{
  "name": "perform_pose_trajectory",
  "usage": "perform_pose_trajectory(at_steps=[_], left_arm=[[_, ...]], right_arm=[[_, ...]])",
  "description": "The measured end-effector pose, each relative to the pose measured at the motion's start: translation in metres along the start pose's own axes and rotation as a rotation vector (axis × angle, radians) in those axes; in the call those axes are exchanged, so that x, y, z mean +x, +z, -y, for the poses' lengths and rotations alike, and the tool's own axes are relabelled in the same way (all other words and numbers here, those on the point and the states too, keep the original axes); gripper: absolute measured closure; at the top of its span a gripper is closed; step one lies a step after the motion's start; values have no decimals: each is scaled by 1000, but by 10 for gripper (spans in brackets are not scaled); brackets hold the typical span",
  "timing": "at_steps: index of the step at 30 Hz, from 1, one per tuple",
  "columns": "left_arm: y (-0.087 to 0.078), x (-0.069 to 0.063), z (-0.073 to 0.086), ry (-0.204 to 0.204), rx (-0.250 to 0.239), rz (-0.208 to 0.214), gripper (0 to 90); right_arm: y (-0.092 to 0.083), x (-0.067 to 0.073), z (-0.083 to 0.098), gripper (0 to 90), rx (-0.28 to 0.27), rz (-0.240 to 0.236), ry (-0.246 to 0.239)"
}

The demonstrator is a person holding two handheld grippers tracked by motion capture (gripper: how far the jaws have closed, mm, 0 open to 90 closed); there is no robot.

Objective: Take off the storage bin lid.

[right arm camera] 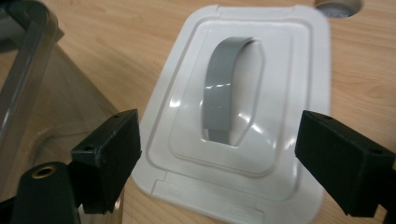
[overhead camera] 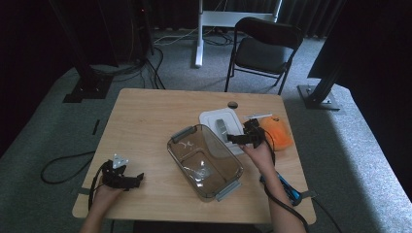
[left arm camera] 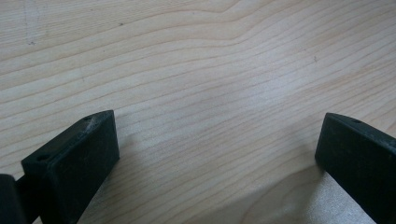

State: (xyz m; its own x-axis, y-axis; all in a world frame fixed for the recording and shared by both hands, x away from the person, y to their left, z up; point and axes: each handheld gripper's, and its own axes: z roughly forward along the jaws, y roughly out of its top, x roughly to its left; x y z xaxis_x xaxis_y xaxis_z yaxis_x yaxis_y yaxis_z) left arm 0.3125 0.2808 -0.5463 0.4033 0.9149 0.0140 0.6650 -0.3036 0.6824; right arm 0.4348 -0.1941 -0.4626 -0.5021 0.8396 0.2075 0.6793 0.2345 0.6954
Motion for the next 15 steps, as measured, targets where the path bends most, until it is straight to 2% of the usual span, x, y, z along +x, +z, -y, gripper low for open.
perform_pose_trajectory(at_steps=[4,12,15], left_arm=[[0,0,0,0,0,-1,1],[0,-1,0,1,2,-1,1],[0,-1,0,1,2,-1,1]], right_arm=[[-10,-7,2,136,-23,21,13],[-24,-23,6,133,-31,43,48],[-28,-29,8,133,-28,67,52]])
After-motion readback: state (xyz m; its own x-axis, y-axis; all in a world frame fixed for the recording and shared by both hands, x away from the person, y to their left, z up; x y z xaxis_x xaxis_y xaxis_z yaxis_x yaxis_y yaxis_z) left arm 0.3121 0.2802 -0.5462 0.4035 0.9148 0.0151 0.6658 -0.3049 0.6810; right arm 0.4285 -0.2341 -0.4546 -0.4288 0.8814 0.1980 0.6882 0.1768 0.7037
